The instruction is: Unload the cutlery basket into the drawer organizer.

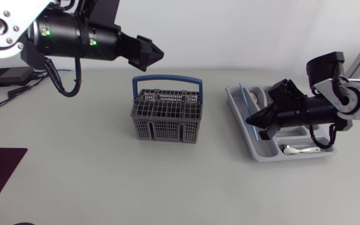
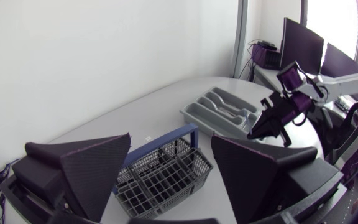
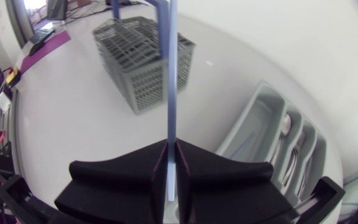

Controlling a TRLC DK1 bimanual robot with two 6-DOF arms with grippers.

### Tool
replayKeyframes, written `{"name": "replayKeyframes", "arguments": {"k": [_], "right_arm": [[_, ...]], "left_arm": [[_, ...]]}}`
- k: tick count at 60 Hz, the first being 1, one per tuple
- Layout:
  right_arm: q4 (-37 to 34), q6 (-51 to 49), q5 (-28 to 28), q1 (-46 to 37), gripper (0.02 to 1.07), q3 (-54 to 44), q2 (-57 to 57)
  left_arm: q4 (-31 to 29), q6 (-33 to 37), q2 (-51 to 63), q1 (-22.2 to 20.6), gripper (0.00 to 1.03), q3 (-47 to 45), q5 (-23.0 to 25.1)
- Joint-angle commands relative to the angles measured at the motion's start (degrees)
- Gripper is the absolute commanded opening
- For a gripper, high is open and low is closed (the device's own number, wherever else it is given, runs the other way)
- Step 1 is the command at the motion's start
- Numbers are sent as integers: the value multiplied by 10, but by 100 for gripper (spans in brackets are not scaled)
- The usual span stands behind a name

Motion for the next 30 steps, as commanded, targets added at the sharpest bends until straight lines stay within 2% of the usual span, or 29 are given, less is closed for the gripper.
{"name": "replayKeyframes", "arguments": {"k": [1, 12, 22, 24, 25, 27, 30], "right_arm": [[6, 36, 18, -28, 8, 45, 74], [-1, 112, 73, -59, 8, 147, 211], [-35, 151, 118, -58, 10, 217, 298], [-41, 151, 122, -55, 19, 224, 309], [-44, 153, 125, -54, 27, 228, 314], [-47, 156, 130, -52, 46, 232, 322], [-50, 157, 137, -51, 82, 234, 327]], "left_arm": [[5, 34, -8, 4, 99, -39, -17], [34, 55, -16, 3, 99, -92, -51], [36, 65, -15, 4, 99, -111, -55], [38, 65, -15, 4, 99, -114, -55], [39, 65, -15, 5, 99, -118, -55], [42, 66, -15, 6, 99, -122, -55], [46, 67, -16, 7, 99, -129, -55]]}}
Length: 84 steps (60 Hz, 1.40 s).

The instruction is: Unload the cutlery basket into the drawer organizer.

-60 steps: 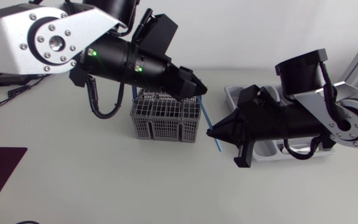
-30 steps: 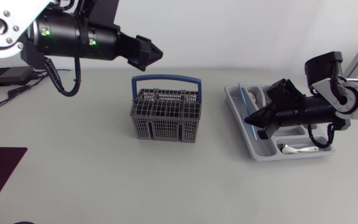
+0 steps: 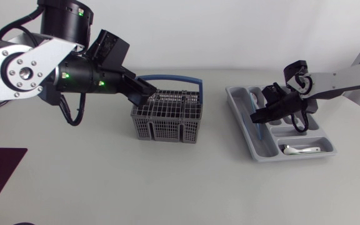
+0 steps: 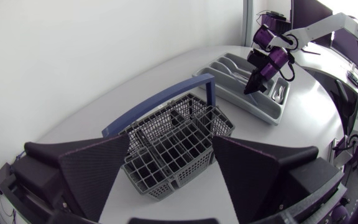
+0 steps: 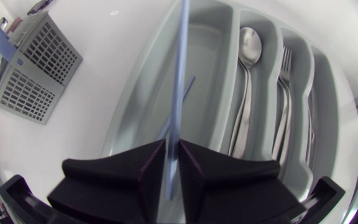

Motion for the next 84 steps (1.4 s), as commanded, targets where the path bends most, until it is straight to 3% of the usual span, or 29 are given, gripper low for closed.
{"name": "replayKeyframes", "arguments": {"k": [1, 3, 19, 37, 41, 46, 48, 55, 57, 59, 84], "right_arm": [[-15, 23, 11, 5, 92, 13, 21], [-16, 20, 11, 4, 103, 12, 19], [29, -17, -27, 15, 103, -64, -99], [44, -30, -79, 127, 103, -133, -230], [50, -24, -79, 156, 96, -136, -239], [59, -20, -79, 192, 82, -136, -241], [64, -16, -79, 203, 70, -135, -239], [83, 0, -77, 235, 10, -122, -223], [87, 2, -76, 242, 9, -118, -218], [88, 4, -75, 249, 8, -113, -213], [95, 8, -55, 278, 8, -35, -141]], "left_arm": [[10, 14, -11, 6, 99, -21, -2], [13, 14, -10, 7, 99, -25, -2], [31, 25, -6, 26, 99, -49, -2], [63, 41, 3, 53, 98, -77, 2], [68, 42, 10, 63, 93, -80, 15], [84, 42, 20, 69, 80, -90, 25], [89, 41, 24, 72, 69, -91, 31], [105, 36, 43, 77, 26, -90, 34], [112, 36, 50, 77, 15, -90, 34], [117, 36, 57, 76, 12, -88, 34], [158, 34, 184, 73, 7, -18, 34]]}}
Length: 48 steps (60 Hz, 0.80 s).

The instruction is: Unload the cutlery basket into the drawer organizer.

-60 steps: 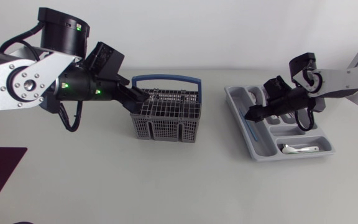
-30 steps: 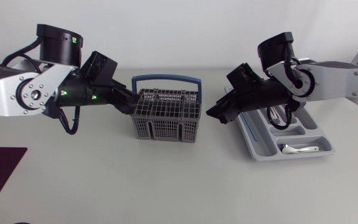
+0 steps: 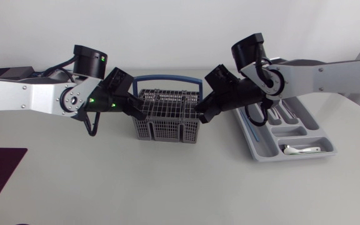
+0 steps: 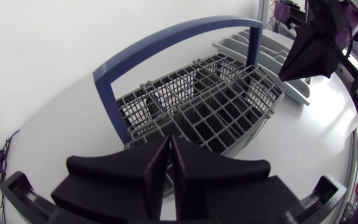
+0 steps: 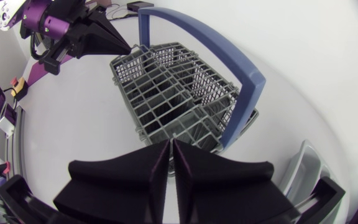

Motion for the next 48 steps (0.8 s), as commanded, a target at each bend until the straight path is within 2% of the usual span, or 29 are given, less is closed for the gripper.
{"name": "replayKeyframes", "arguments": {"k": [1, 17, 48], "right_arm": [[6, 12, 8, 4, 8, 28, 25], [5, 2, 21, -4, 8, 36, 71], [1, -12, 20, -8, 8, -59, 27]], "left_arm": [[8, 4, 37, 0, 7, 34, -3], [-2, 4, 77, -13, 8, 42, -14], [-16, 2, 14, -30, 8, -38, -13]]}}
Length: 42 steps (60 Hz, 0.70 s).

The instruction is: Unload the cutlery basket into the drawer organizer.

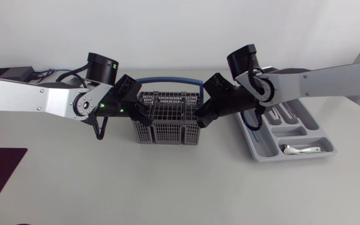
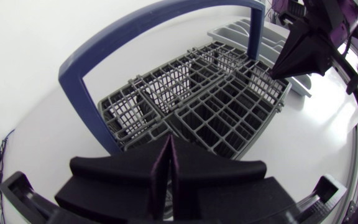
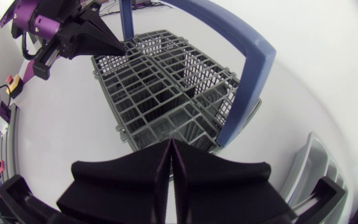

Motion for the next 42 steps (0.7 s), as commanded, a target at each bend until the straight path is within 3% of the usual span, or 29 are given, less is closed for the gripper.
{"name": "replayKeyframes", "arguments": {"k": [1, 20, 42], "right_arm": [[-23, -8, 10, -3, 8, -43, -8], [-26, -8, 17, -3, 8, -100, -57], [-40, -3, 27, -9, 8, -93, -108]], "left_arm": [[-20, 2, -17, -9, 7, -38, 2], [-22, -8, -44, -28, 8, -64, 2], [-41, -12, -104, -23, 8, -67, 4]]}}
